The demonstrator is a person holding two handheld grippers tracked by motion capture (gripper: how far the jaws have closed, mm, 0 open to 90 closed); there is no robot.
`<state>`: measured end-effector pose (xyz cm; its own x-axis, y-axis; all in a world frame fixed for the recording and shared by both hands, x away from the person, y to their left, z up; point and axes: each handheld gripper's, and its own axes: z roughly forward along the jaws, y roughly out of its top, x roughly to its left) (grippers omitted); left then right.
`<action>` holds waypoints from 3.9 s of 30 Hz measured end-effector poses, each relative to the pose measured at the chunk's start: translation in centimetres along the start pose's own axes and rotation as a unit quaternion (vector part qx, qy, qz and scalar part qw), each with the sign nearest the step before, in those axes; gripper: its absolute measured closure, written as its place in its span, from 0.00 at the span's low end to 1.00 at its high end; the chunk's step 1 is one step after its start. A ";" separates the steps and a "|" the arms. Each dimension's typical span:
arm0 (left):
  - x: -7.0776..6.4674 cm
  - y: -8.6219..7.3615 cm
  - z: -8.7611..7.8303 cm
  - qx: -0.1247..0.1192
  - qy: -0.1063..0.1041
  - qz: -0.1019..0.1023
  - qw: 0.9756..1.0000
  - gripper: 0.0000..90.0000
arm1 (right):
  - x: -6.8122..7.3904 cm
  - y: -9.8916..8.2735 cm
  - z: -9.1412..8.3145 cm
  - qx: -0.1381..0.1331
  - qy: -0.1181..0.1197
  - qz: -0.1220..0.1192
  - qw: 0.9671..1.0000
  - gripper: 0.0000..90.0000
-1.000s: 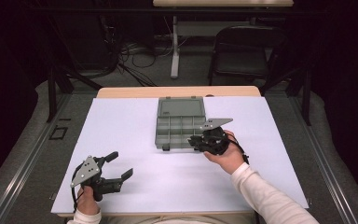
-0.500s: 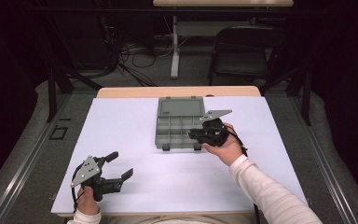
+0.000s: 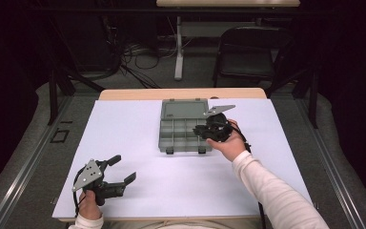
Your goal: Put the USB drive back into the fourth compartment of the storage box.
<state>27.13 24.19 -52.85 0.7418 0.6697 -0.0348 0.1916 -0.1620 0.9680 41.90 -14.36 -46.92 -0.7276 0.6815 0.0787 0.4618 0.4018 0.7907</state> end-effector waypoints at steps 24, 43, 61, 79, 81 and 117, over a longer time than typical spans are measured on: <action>0.0 0.0 0.0 -0.001 -0.002 -0.001 1.000 0.17 | -2.1 1.4 2.6 0.011 -0.035 0.010 0.999 0.88; 0.1 0.0 0.1 -0.002 -0.003 -0.001 1.000 0.17 | -3.9 1.0 5.0 0.027 -0.066 0.031 0.997 0.88; 0.1 0.0 0.2 0.002 -0.005 -0.002 1.000 0.17 | -5.1 0.2 5.4 0.047 -0.083 0.037 0.995 0.88; 0.1 -0.1 0.1 -0.001 -0.004 -0.004 1.000 0.17 | -5.6 -0.4 5.9 0.060 -0.089 0.039 0.993 0.88; 0.1 -0.1 0.1 -0.001 -0.004 -0.004 1.000 0.17 | -5.6 -0.5 6.0 0.061 -0.089 0.038 0.993 0.88; 0.1 -0.1 0.1 -0.001 -0.003 -0.003 1.000 0.17 | -5.9 -1.1 6.2 0.064 -0.093 0.045 0.993 0.82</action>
<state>27.27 24.21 -52.94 0.7449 0.6658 -0.0427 0.1949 -0.1560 0.9683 48.84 -15.04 -52.08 -0.5796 0.8146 0.0225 0.5903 0.4006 0.7007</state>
